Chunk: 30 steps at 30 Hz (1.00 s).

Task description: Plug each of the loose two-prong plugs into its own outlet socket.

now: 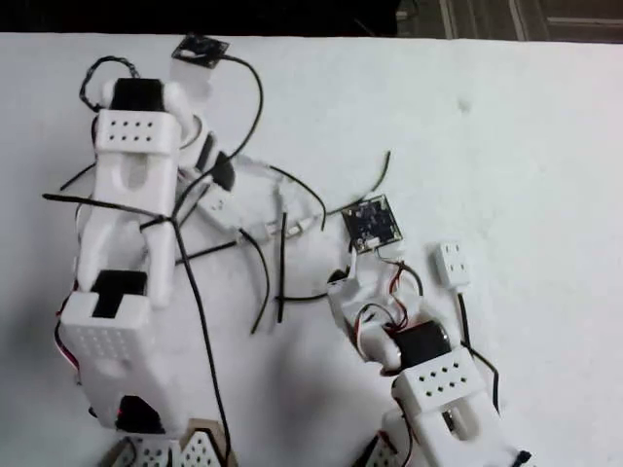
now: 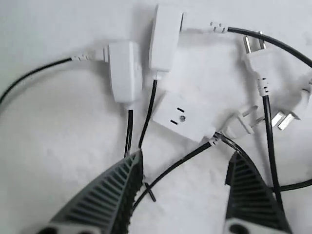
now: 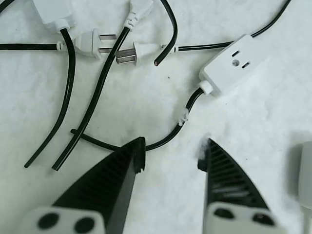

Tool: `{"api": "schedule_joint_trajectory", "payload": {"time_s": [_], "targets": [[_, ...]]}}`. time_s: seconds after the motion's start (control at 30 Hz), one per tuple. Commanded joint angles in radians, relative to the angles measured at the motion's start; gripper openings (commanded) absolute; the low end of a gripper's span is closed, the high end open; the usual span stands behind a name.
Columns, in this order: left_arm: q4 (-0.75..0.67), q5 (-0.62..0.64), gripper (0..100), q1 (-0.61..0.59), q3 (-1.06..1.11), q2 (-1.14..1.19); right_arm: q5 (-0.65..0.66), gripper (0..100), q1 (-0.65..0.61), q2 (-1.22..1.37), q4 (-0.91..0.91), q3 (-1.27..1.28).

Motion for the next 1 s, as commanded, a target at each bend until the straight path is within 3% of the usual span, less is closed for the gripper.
{"api": "schedule_joint_trajectory", "payload": {"time_s": [0.0,0.33,0.6,0.77,0.97], "targets": [[0.003,0.169,27,0.044,0.014,0.018,-0.002,18.0,0.008,0.004,-0.012,-0.008],[-0.153,0.493,27,0.068,0.066,0.265,-0.002,18.0,0.008,0.004,-0.01,-0.008],[-0.172,0.503,24,0.07,0.066,0.346,-0.002,18.0,0.008,0.004,-0.01,-0.008],[-0.133,0.485,1,0.07,0.02,0.355,-0.002,18.0,0.01,0.004,-0.01,-0.008],[-0.037,0.445,10,0.076,-0.002,0.344,-0.002,18.0,0.01,0.004,-0.01,-0.008]]}}
